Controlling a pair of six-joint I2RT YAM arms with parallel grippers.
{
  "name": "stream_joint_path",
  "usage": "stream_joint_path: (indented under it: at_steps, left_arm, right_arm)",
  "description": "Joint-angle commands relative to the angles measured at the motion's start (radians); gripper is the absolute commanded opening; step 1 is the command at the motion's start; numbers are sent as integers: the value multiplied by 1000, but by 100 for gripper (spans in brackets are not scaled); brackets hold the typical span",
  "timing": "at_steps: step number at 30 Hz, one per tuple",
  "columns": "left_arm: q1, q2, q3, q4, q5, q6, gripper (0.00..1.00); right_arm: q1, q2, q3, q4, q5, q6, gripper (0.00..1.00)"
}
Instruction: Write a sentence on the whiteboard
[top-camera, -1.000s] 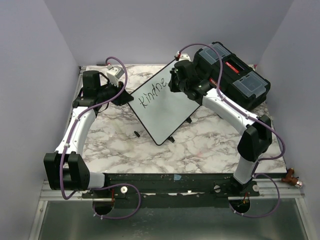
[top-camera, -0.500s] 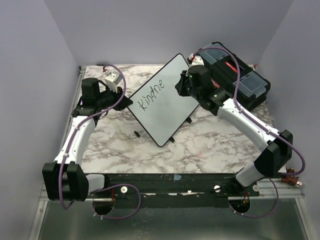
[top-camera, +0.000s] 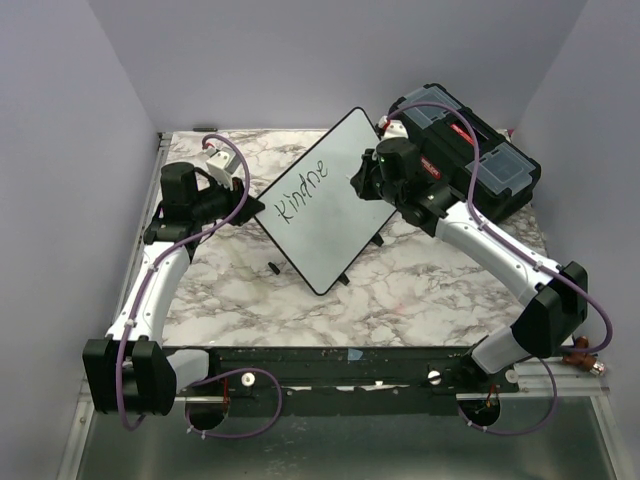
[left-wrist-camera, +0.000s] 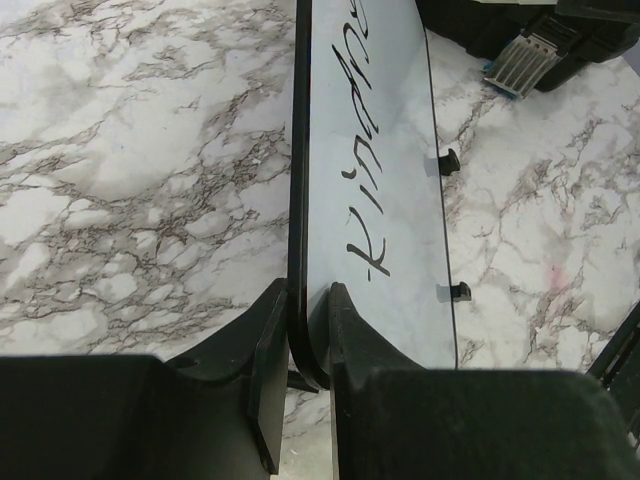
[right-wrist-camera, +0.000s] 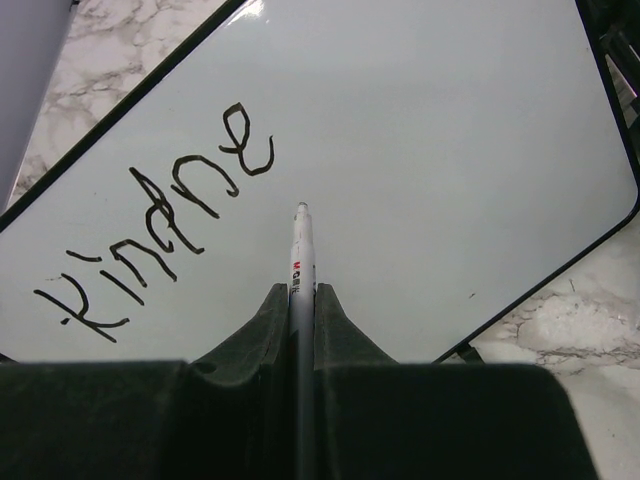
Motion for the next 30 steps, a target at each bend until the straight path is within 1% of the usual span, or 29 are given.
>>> stream_joint_path:
  at_steps: [1, 4, 11, 17, 20, 22, 30]
  left_arm:
    - [-2, -15, -7, 18, -48, 64, 4]
    - [-3, -11, -9, 20, -35, 62, 9]
    - [-3, 10, 2, 15, -23, 70, 16]
    - [-3, 53, 22, -1, 8, 82, 19]
    - [-4, 66, 21, 9, 12, 76, 25]
    - [-3, 74, 18, 19, 15, 71, 28]
    - [-3, 60, -9, 45, -8, 74, 28]
  right_arm:
    - [-4, -35, -12, 21, -15, 9, 1]
    - [-5, -30, -8, 26, -12, 4, 1]
    - [-18, 22, 51, 41, -26, -12, 1]
    - [-37, 69, 110, 52, -55, -9, 1]
    - [-47, 90, 127, 56, -83, 5, 1]
    - [-53, 99, 135, 60, -98, 14, 1]
    - [-66, 121, 135, 71, -118, 24, 1]
